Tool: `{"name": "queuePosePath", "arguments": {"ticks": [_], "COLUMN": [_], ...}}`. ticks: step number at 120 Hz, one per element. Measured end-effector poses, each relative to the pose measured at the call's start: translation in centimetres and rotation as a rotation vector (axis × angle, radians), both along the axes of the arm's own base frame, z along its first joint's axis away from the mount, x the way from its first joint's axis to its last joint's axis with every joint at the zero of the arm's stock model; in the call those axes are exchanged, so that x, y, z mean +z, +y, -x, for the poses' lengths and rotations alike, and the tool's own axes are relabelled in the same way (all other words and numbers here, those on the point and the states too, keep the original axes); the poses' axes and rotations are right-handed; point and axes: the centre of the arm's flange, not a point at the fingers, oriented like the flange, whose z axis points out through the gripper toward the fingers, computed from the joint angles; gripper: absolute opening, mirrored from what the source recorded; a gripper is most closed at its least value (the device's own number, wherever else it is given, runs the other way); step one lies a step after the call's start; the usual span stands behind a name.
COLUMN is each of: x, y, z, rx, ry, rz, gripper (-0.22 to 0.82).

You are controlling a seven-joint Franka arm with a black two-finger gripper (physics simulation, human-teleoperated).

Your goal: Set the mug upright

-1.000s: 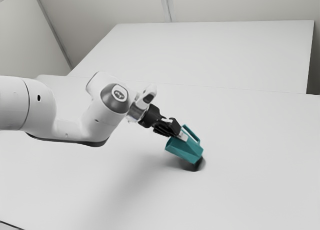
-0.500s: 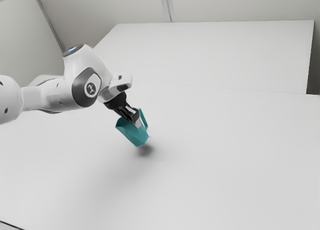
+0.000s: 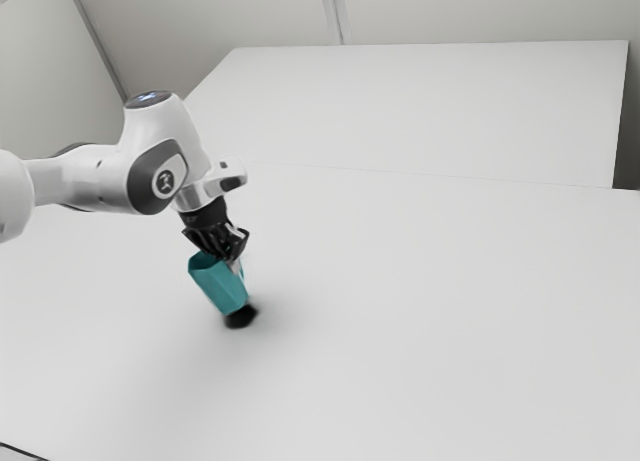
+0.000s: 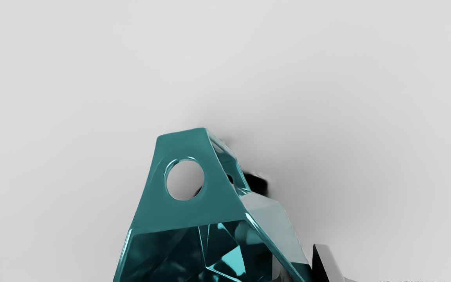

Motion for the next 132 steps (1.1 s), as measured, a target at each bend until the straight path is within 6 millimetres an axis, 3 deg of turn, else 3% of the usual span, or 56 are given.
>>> {"name": "queuePosePath", "arguments": {"ticks": [16,28,82,132], "x": [-0.2,-0.1,-2.3,-2.8], "y": [0.7,0.5,0.1,0.5], "z": [0.1,-1.0,-3.1,-3.3], "rx": [0.056,0.082,0.177,0.231], "ry": [0.020,0.009,-0.058,-0.054], "rz": [-0.007,-0.008,0.002,0.006], "gripper": [-0.17,-0.18,-0.17,-0.17]}}
